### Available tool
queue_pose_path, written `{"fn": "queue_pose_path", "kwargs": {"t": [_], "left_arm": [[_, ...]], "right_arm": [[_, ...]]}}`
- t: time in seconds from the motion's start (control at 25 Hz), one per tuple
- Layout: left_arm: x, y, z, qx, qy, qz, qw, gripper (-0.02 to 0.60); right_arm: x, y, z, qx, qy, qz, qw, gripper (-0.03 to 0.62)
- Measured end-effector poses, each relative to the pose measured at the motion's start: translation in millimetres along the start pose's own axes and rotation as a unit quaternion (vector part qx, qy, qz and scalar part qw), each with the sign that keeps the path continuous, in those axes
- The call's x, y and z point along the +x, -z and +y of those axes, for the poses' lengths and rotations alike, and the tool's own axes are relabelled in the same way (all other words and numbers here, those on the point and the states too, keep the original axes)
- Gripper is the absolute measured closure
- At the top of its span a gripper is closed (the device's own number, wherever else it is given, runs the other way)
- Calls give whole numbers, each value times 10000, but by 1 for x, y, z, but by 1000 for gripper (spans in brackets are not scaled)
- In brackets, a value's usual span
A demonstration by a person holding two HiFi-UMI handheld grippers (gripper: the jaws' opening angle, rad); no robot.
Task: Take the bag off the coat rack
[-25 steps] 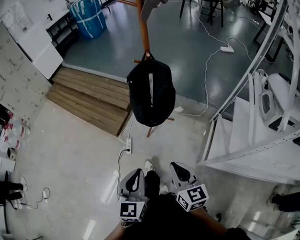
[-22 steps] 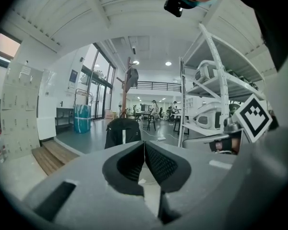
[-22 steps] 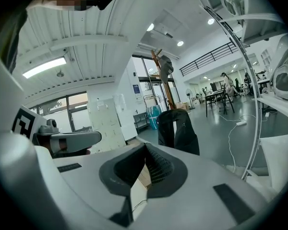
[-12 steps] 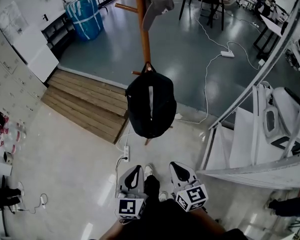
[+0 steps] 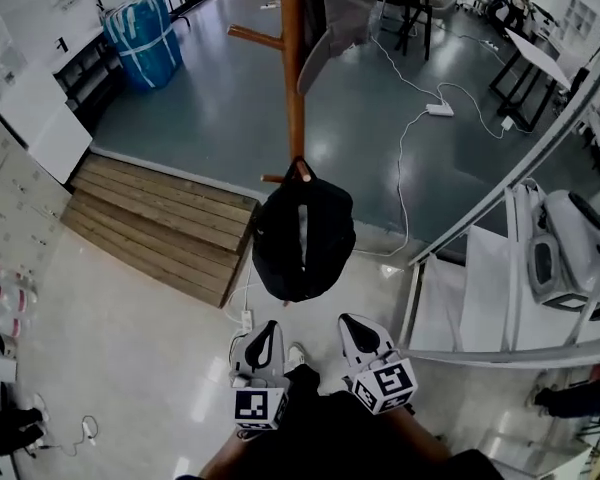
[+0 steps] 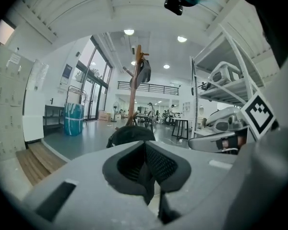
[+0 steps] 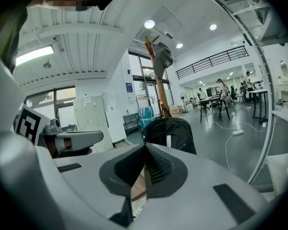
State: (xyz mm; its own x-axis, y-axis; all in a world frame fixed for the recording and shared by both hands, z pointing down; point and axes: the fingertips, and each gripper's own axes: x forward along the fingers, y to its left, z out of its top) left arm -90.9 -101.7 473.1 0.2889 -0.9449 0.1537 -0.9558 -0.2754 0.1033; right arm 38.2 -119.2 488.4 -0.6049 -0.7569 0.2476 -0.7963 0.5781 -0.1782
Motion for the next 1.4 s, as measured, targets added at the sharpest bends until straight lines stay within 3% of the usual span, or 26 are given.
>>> {"fn": "queue_pose_path", "kwargs": {"t": [0.32, 0.56, 1.12, 1.32, 1.4], "left_arm": [[44, -8, 41, -2, 219, -140, 9997, 563], [72, -15, 62, -93, 51, -172, 9998, 563], [157, -14, 67, -53, -153, 40, 9999, 559], [184, -8, 73, 278, -173, 270, 9991, 451], [190, -6, 77, 334, -237, 320, 9986, 439]], "right_arm": [[51, -19, -18, -52, 270, -43, 9996, 582], [79, -29, -40, -53, 340, -24, 9994, 582], [139, -51, -101, -254, -310, 87, 9992, 580], [155, -52, -133, -238, -220, 137, 9994, 572], [160, -51, -141, -261, -238, 178, 9992, 533]]}}
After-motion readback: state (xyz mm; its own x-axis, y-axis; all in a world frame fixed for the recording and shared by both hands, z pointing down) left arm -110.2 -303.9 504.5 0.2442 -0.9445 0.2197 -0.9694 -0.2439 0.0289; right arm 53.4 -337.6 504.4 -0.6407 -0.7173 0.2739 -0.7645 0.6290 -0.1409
